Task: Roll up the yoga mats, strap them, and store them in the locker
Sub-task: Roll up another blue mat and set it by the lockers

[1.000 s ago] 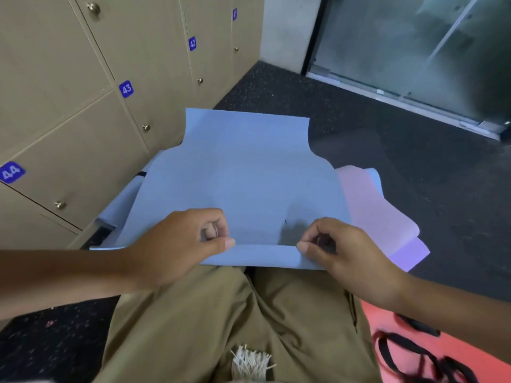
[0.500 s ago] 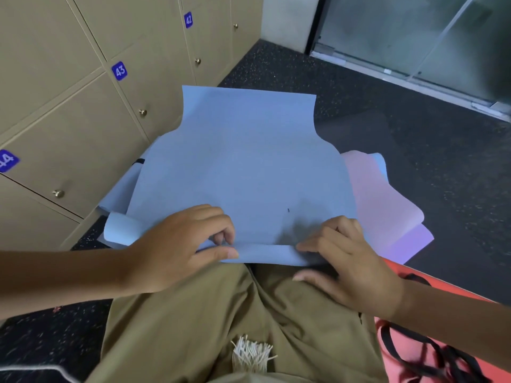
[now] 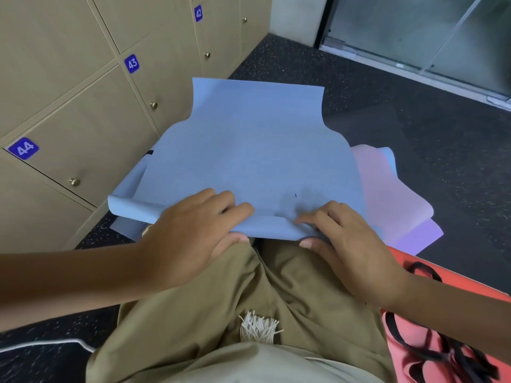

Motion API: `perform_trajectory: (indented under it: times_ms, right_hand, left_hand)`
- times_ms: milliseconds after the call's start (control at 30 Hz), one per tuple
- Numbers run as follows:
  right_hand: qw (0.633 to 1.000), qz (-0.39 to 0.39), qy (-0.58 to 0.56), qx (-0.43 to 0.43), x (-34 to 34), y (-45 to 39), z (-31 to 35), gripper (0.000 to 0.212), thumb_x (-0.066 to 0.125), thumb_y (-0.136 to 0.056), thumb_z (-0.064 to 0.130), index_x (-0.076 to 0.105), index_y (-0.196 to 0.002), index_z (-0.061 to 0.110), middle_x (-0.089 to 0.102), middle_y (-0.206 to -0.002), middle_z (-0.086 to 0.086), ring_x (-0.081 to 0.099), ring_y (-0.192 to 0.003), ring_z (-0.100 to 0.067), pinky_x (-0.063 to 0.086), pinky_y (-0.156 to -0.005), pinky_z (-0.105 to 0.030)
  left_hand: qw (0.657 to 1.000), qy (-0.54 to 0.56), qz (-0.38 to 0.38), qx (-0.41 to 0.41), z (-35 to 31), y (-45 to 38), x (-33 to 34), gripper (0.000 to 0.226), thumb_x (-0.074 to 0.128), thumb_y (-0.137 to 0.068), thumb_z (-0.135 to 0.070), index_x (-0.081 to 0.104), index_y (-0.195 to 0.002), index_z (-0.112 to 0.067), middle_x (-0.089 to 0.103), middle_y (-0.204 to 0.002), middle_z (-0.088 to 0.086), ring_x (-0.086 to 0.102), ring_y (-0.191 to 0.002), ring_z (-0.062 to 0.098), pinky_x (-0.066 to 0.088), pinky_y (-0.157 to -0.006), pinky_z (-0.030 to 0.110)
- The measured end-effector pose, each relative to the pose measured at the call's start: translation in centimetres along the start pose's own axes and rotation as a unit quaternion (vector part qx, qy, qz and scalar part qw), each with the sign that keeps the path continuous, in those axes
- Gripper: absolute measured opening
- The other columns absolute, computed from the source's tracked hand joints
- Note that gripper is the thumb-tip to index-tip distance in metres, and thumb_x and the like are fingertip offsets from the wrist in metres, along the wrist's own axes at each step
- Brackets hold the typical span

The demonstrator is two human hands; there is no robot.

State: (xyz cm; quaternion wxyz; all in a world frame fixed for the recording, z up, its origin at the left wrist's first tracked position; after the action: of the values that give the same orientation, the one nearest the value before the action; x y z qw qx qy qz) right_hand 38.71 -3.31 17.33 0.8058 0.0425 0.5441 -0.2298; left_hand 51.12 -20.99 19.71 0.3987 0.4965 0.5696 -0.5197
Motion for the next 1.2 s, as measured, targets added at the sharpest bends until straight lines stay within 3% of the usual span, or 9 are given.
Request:
perform_trajectory:
  times_ms: [133, 233, 367, 567, 667, 800, 1000, 1100, 1200]
  right_hand:
    - [0.998, 0.003, 0.058, 0.011, 0.0, -0.1, 0.5, 0.03, 0.046, -0.102, 0.041, 0.057, -0.128, 0.032, 0.051, -0.101, 0.008, 0.048, -0.091, -0.015, 0.04, -0.08, -0.033]
    - [0.991, -0.022, 0.132, -0.006, -0.2, 0.0, 1.0, 0.027, 0.044, -0.102, 0.036, 0.06, -0.121, 0.027, 0.052, -0.098, 0.007, 0.048, -0.088, -0.018, 0.033, -0.076, -0.034]
    - [0.989, -0.033, 0.144, 0.011, 0.1, 0.1, 1.3, 0.021, 0.047, -0.102, 0.032, 0.062, -0.115, 0.025, 0.053, -0.095, 0.004, 0.052, -0.085, -0.023, 0.037, -0.073, -0.037]
    - [0.997, -0.02, 0.056, 0.048, 0.0, -0.9, -0.3, 0.035, 0.036, -0.105, 0.036, 0.068, -0.108, 0.022, 0.056, -0.09, 0.003, 0.053, -0.082, -0.023, 0.047, -0.072, -0.042]
    - [0.998, -0.004, 0.004, 0.056, -0.1, -1.7, -1.5, 0.039, 0.035, -0.104, 0.043, 0.068, -0.103, 0.022, 0.058, -0.09, 0.005, 0.057, -0.082, -0.021, 0.052, -0.067, -0.042]
    - [0.995, -0.009, -0.068, 0.068, -0.6, -2.9, -2.7, 0.025, 0.046, -0.102, 0.045, 0.063, -0.097, 0.028, 0.06, -0.087, 0.014, 0.057, -0.08, -0.008, 0.053, -0.069, -0.039]
    - [0.991, -0.032, -0.088, 0.099, -0.4, -4.1, -3.9, 0.015, 0.068, -0.09, 0.046, 0.064, -0.087, 0.031, 0.055, -0.091, 0.017, 0.056, -0.081, -0.006, 0.05, -0.066, -0.032]
    - [0.985, -0.013, -0.122, 0.121, -0.2, -5.3, -5.2, 0.02, 0.073, -0.081, 0.052, 0.062, -0.079, 0.035, 0.057, -0.083, 0.019, 0.053, -0.088, -0.004, 0.04, -0.078, -0.027]
    - [0.979, 0.013, -0.169, 0.113, 0.2, -5.9, -5.7, 0.019, 0.068, -0.081, 0.056, 0.064, -0.079, 0.037, 0.06, -0.082, 0.016, 0.054, -0.093, -0.011, 0.038, -0.081, -0.023]
  left_hand:
    - [0.999, 0.023, -0.025, -0.035, 0.3, 0.6, 0.3, 0.036, 0.042, -0.101, -0.048, 0.068, -0.107, -0.023, 0.057, -0.093, -0.007, 0.053, -0.077, 0.022, 0.05, -0.067, 0.04]
    - [0.999, 0.004, -0.036, -0.019, 0.3, 0.3, 0.1, 0.034, 0.045, -0.101, -0.046, 0.07, -0.101, -0.023, 0.059, -0.085, -0.007, 0.053, -0.074, 0.023, 0.044, -0.071, 0.04]
    - [0.997, 0.038, -0.042, -0.043, 0.6, 0.2, 0.2, 0.036, 0.043, -0.103, -0.046, 0.07, -0.1, -0.022, 0.06, -0.086, -0.008, 0.053, -0.075, 0.021, 0.046, -0.069, 0.039]
    - [0.968, 0.154, -0.043, -0.192, 3.1, -0.1, 0.7, 0.025, 0.058, -0.092, -0.055, 0.07, -0.086, -0.034, 0.064, -0.083, -0.017, 0.059, -0.078, 0.004, 0.043, -0.069, 0.023]
    - [0.934, 0.247, -0.039, -0.255, 4.3, -0.6, 1.1, 0.017, 0.079, -0.085, -0.042, 0.071, -0.073, -0.032, 0.066, -0.077, -0.02, 0.059, -0.073, -0.003, 0.037, -0.065, 0.012]
    - [0.885, 0.338, -0.034, -0.318, 5.9, -1.5, 1.5, 0.024, 0.091, -0.071, -0.036, 0.072, -0.067, -0.022, 0.067, -0.066, -0.01, 0.054, -0.054, 0.002, 0.035, -0.054, 0.012]
    - [0.878, 0.342, 0.036, -0.331, 7.6, -2.6, 3.4, 0.027, 0.093, -0.068, -0.038, 0.07, -0.067, -0.023, 0.065, -0.059, -0.007, 0.054, -0.052, 0.002, 0.037, -0.052, 0.013]
    - [0.876, 0.35, 0.024, -0.332, 8.1, -2.9, 3.9, 0.029, 0.094, -0.068, -0.033, 0.068, -0.065, -0.019, 0.061, -0.053, -0.011, 0.053, -0.051, 0.002, 0.036, -0.05, 0.012]
    - [0.893, 0.358, -0.008, -0.273, 8.1, -2.9, 3.5, 0.027, 0.093, -0.071, -0.029, 0.068, -0.066, -0.021, 0.064, -0.064, -0.008, 0.058, -0.069, 0.01, 0.042, -0.061, 0.019]
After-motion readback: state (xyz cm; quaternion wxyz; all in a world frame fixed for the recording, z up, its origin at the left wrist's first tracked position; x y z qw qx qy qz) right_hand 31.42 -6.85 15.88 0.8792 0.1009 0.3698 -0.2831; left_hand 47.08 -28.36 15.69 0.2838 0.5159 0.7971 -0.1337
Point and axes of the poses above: each hand's wrist, its own y-axis away from the middle knuckle, its own x-axis out of the palm, z = x × y, the point moved 7 cm from there along -y, towards the middle knuckle
